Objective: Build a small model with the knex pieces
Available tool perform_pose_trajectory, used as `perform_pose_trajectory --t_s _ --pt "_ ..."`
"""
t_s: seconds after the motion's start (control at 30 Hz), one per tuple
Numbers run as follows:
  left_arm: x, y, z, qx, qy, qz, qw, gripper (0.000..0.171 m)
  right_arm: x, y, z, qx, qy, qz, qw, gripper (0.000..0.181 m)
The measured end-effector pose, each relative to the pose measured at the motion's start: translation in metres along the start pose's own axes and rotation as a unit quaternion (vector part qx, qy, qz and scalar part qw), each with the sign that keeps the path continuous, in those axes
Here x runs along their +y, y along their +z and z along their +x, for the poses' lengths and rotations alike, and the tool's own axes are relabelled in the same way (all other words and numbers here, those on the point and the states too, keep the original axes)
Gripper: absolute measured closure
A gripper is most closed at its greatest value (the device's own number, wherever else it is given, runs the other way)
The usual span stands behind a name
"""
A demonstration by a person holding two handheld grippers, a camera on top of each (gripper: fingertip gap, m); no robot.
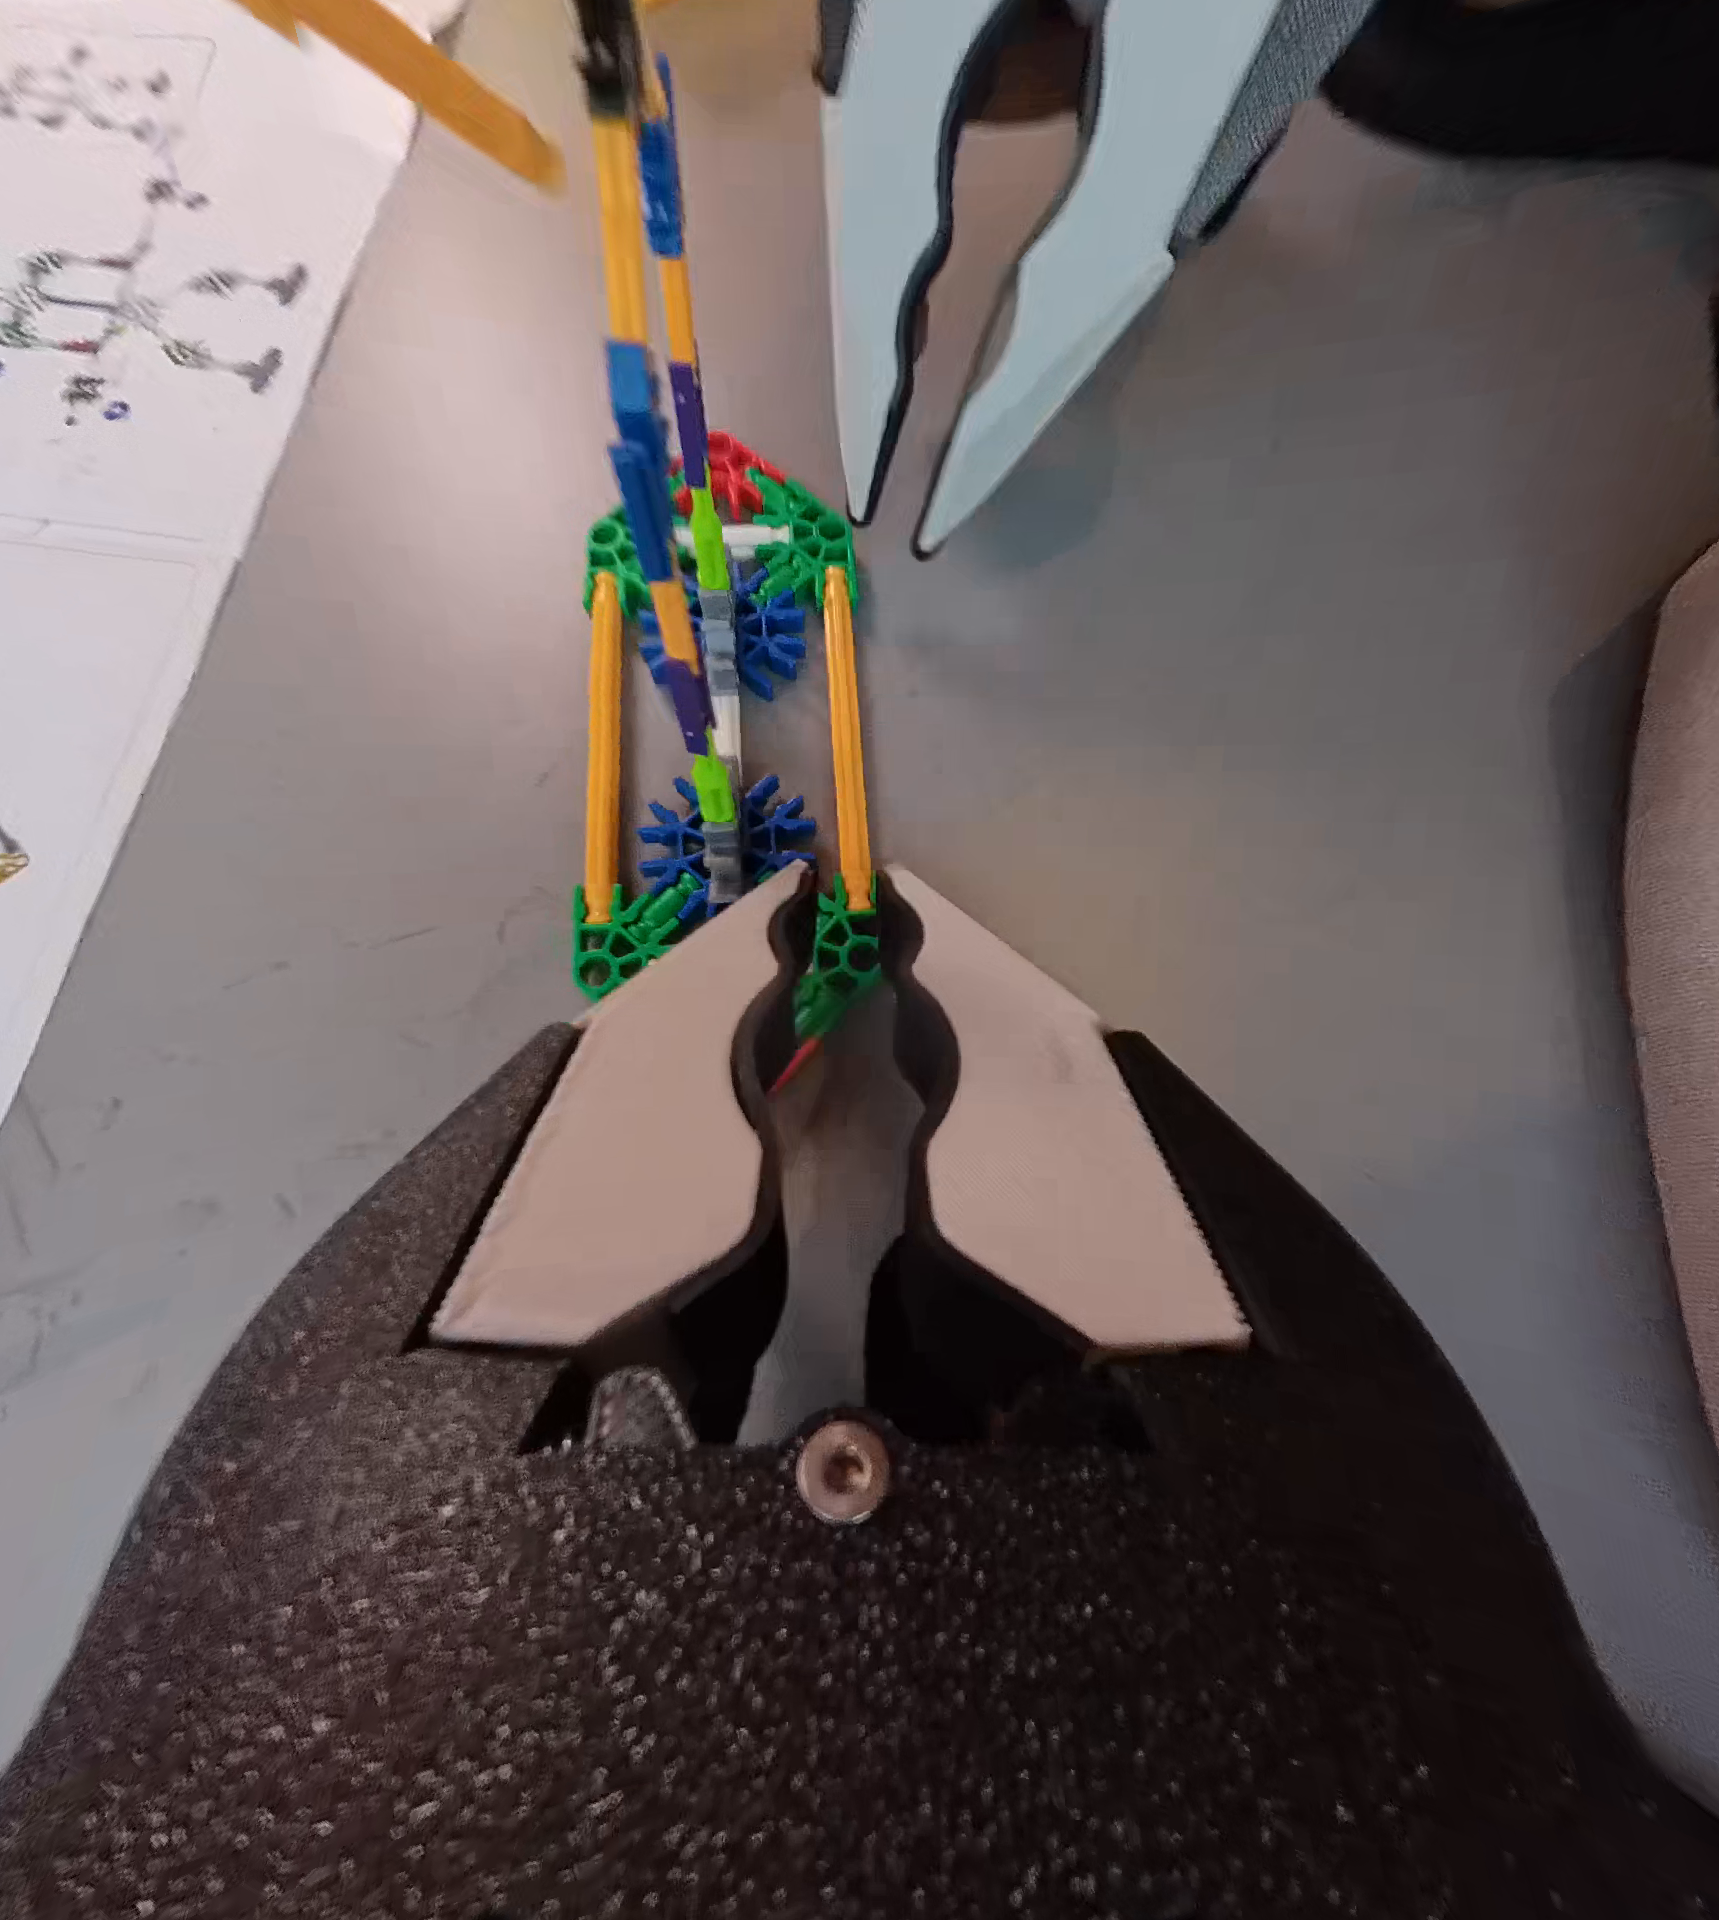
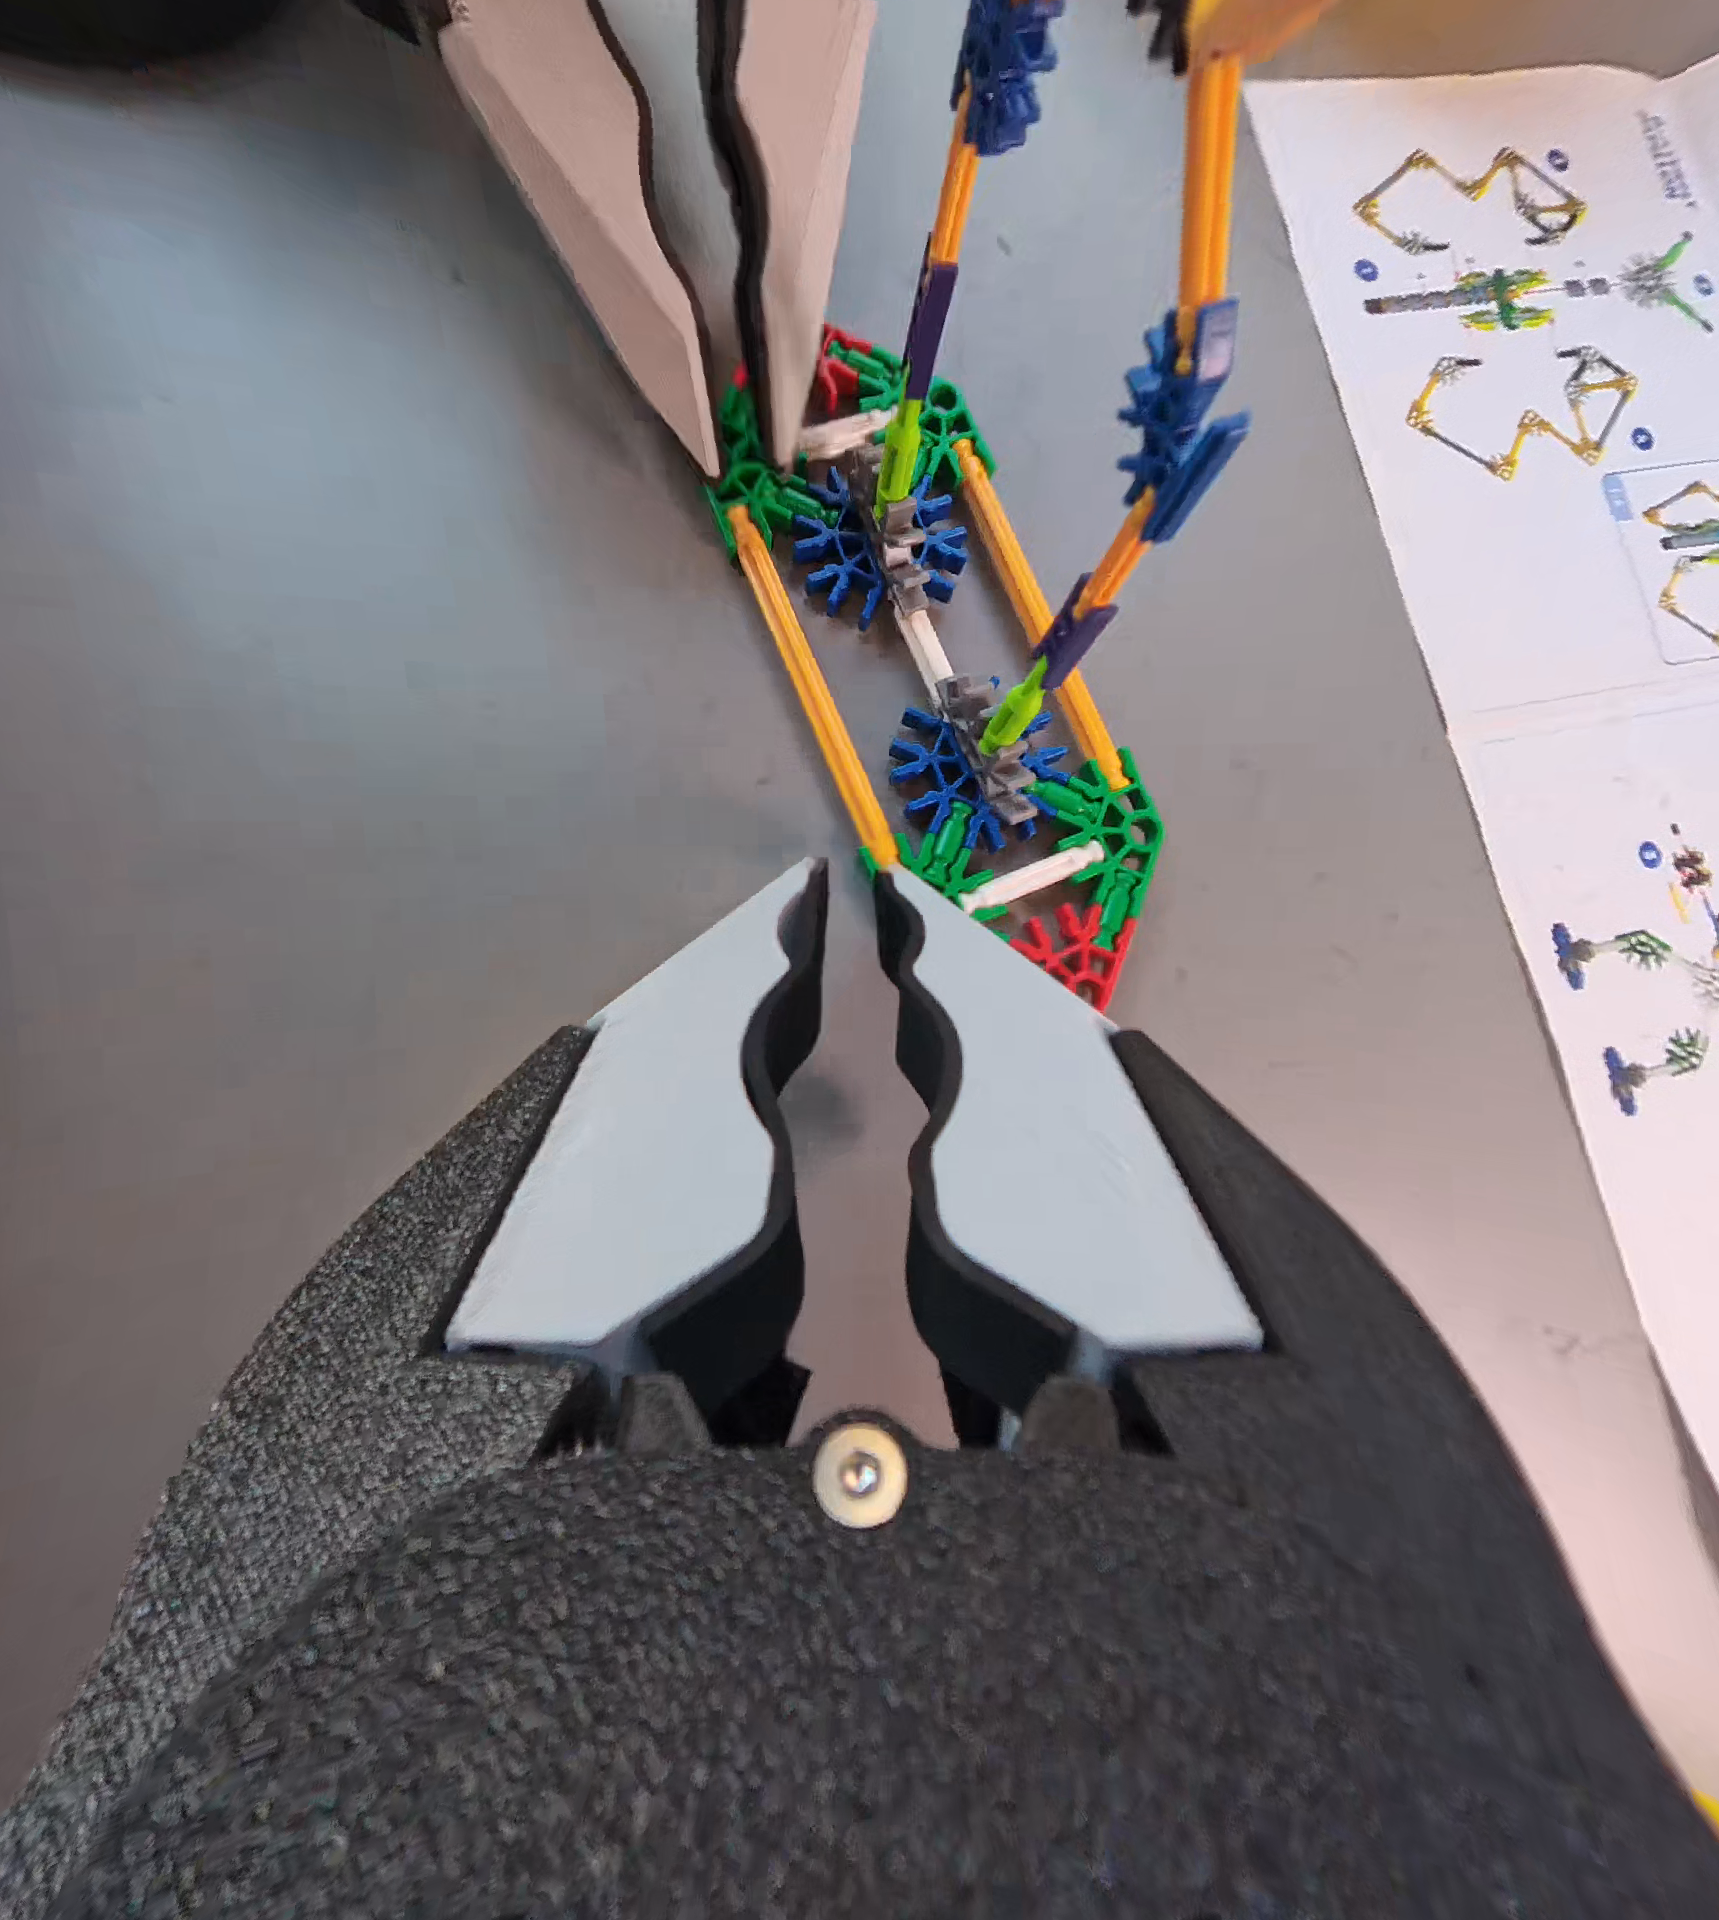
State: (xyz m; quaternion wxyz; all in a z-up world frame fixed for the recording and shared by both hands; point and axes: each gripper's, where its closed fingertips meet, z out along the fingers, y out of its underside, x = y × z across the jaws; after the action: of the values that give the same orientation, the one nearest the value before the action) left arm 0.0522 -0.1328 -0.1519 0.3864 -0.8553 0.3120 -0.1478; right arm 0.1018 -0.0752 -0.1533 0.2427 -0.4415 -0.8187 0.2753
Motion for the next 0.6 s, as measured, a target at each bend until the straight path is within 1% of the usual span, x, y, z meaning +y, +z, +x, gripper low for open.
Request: perform_pose_trajectory --t_s 0.07,0.13,0.2,0.27,0.3,0.37,0.4,0.43,0.47,0.53,0.57,0.6 --pt "-0.013 -0.018 -0.005 0.004 -0.027 0.052 0.998 0.15 -0.002 -0.013 -0.001 0.006 0.03 0.031 0.999 0.161" --pt "-0.016 -0.034 -0.018 -0.014 -0.047 0.077 0.996 0.133 0.004 -0.023 0.008 0.042 0.04 0.033 0.998 0.15" --pt "-0.007 -0.039 -0.029 -0.04 -0.044 0.064 0.996 0.111 0.009 -0.026 0.019 0.072 0.041 0.026 0.996 0.135" --pt "0.002 -0.034 -0.028 -0.048 -0.037 0.038 0.997 0.1 0.012 -0.021 0.028 0.075 0.049 0.021 0.996 0.123" --pt "0.005 -0.029 -0.024 -0.046 -0.029 0.025 0.998 0.098 0.014 -0.017 0.031 0.07 0.054 0.016 0.996 0.118" --pt "0.014 -0.016 -0.019 -0.053 -0.005 -0.01 0.999 0.098 0.015 -0.005 0.032 0.044 0.064 0.007 0.997 0.107" --pt "0.021 -0.01 -0.02 -0.06 0.007 -0.032 0.998 0.097 0.014 0.0 0.032 0.034 0.066 0.005 0.997 0.104" --pt "0.022 -0.007 -0.02 -0.058 0.008 -0.033 0.998 0.106 0.012 0.006 0.032 0.028 0.065 0.006 0.997 0.104" --pt "0.019 -0.007 -0.021 -0.052 0.0 -0.023 0.998 0.114 0.011 0.01 0.031 0.02 0.067 0.003 0.998 0.107" --pt "0.024 -0.007 -0.028 -0.045 0.002 -0.023 0.999 0.117 0.011 0.015 0.029 0.007 0.085 -0.003 0.996 0.118" --pt "0.025 -0.008 -0.03 -0.036 -0.001 -0.014 0.999 0.12 0.012 0.014 0.032 0.015 0.094 -0.006 0.995 0.124" --pt "0.026 -0.008 -0.035 -0.03 -0.014 -0.007 0.999 0.125 0.014 0.013 0.034 0.024 0.102 -0.01 0.994 0.124"
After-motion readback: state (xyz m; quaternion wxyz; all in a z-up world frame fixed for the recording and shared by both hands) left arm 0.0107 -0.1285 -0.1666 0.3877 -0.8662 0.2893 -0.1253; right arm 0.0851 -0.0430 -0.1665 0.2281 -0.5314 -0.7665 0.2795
